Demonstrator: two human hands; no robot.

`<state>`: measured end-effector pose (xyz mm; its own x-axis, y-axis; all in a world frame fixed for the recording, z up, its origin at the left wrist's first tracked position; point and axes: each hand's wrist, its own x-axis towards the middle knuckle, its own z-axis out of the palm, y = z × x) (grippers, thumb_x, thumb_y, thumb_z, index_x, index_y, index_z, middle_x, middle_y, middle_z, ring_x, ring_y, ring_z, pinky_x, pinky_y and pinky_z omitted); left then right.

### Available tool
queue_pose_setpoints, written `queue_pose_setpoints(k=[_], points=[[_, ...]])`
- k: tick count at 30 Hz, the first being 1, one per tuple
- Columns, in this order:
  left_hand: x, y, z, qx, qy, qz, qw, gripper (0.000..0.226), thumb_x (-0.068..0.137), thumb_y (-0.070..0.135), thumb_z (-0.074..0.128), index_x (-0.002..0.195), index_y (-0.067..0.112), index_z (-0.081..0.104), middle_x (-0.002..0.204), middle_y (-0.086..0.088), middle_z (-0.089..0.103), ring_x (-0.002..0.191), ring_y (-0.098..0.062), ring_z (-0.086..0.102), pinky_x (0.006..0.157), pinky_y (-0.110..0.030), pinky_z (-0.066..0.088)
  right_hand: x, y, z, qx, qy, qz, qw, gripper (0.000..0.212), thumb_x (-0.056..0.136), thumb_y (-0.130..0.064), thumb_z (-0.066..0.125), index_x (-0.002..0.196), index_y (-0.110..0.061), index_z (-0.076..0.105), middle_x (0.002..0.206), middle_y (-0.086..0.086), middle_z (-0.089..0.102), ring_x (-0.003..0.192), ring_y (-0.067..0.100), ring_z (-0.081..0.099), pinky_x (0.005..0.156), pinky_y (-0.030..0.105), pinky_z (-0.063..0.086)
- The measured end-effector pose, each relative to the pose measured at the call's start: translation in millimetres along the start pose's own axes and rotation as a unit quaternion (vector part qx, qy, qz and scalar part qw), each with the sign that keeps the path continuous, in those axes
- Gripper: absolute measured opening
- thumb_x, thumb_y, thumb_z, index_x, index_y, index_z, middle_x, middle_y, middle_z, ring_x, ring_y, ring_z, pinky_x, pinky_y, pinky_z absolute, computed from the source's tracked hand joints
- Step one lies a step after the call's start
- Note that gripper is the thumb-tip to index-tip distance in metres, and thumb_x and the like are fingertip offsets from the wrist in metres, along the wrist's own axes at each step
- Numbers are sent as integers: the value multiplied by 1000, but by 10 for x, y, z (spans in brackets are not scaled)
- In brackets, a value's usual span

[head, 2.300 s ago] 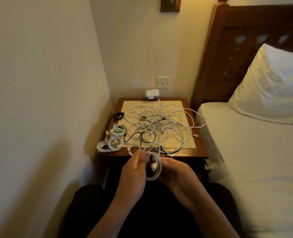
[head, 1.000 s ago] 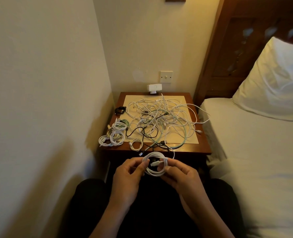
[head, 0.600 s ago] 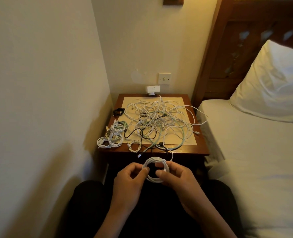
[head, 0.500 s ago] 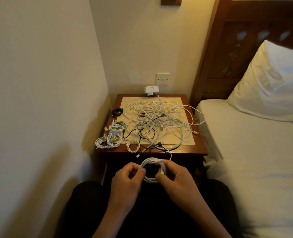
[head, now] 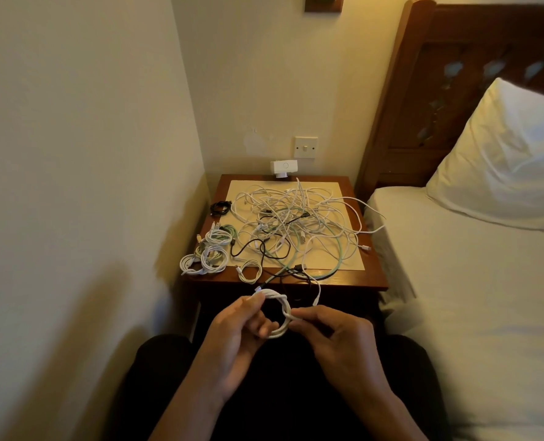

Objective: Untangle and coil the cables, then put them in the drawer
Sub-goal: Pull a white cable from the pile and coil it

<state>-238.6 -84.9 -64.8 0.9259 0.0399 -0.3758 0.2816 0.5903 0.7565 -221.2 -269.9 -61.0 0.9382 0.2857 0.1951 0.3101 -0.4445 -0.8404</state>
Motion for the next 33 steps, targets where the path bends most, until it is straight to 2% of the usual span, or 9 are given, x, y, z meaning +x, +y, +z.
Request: queue_pose_setpoints(k=[3, 8, 14, 17, 20, 22, 25, 29, 33], points=[[43, 74, -9, 27, 24, 28, 999, 26, 92, 26, 64, 98, 1, 60, 60, -2, 37, 51, -12, 38, 69, -33, 53, -14, -28, -63, 51, 3, -15, 999, 30, 86, -13, 79, 107, -34, 77, 102, -28, 74, 99, -6, 70, 86, 17, 57], [59, 380, 19, 115, -13, 22, 993, 30, 86, 30, 67, 90, 1, 60, 55, -1, 33, 46, -12, 31, 57, -27, 52, 26, -68, -198, 6, -30, -100, 995, 27, 88, -13, 79, 111, -26, 79, 106, -21, 76, 100, -5, 71, 84, 15, 57], [93, 332, 285, -92, 27, 46, 994, 22, 95, 25, 61, 86, 6, 57, 52, 4, 29, 42, -8, 28, 46, -21, 40, 112, -162, 20, -69, 27, -156, 985, 22, 93, -23, 73, 115, -25, 71, 109, -19, 67, 99, -4, 65, 80, 15, 55], [130, 256, 283, -118, 65, 51, 990, 25, 96, 29, 62, 85, 8, 55, 52, 4, 31, 42, -9, 32, 46, -23, 40, 34, -196, 189, -72, 32, -130, 988, 26, 94, -34, 71, 119, -30, 66, 110, -21, 62, 98, -5, 63, 79, 11, 53], [73, 207, 248, -94, 47, 58, 993, 25, 92, 32, 63, 84, 9, 55, 54, 2, 29, 44, -11, 32, 54, -28, 38, 23, -226, 213, -11, 64, -72, 995, 11, 92, -34, 73, 103, -32, 71, 97, -20, 67, 92, 2, 67, 76, 17, 55], [26, 171, 231, -80, 25, 60, 995, 24, 93, 31, 61, 86, 9, 55, 56, 1, 27, 46, -12, 30, 58, -31, 38, 68, -206, 175, 78, 53, 31, 995, 13, 87, -30, 79, 97, -31, 70, 94, -11, 72, 89, 8, 71, 77, 25, 59], [6, 139, 216, -57, 25, 65, 996, 25, 95, 31, 59, 84, 8, 55, 56, 0, 26, 48, -12, 29, 59, -31, 39, 141, -192, 147, 231, -43, 169, 957, 34, 85, -21, 83, 112, -25, 64, 105, -2, 77, 95, 13, 75, 83, 34, 62], [68, 77, 228, -40, 138, 45, 989, 25, 101, 28, 58, 89, 6, 62, 58, -1, 36, 54, -13, 35, 63, -31, 36, 173, -183, 152, 184, -46, 151, 970, 33, 86, -14, 82, 112, -27, 67, 104, -8, 76, 98, 9, 73, 86, 30, 61], [137, 22, 241, -72, 195, 22, 978, 28, 103, 30, 56, 91, 6, 62, 56, 1, 39, 52, -12, 36, 63, -31, 34, 140, -164, 215, 78, -27, 89, 993, 38, 86, -14, 81, 113, -34, 64, 102, -13, 71, 99, 1, 68, 86, 23, 58]])
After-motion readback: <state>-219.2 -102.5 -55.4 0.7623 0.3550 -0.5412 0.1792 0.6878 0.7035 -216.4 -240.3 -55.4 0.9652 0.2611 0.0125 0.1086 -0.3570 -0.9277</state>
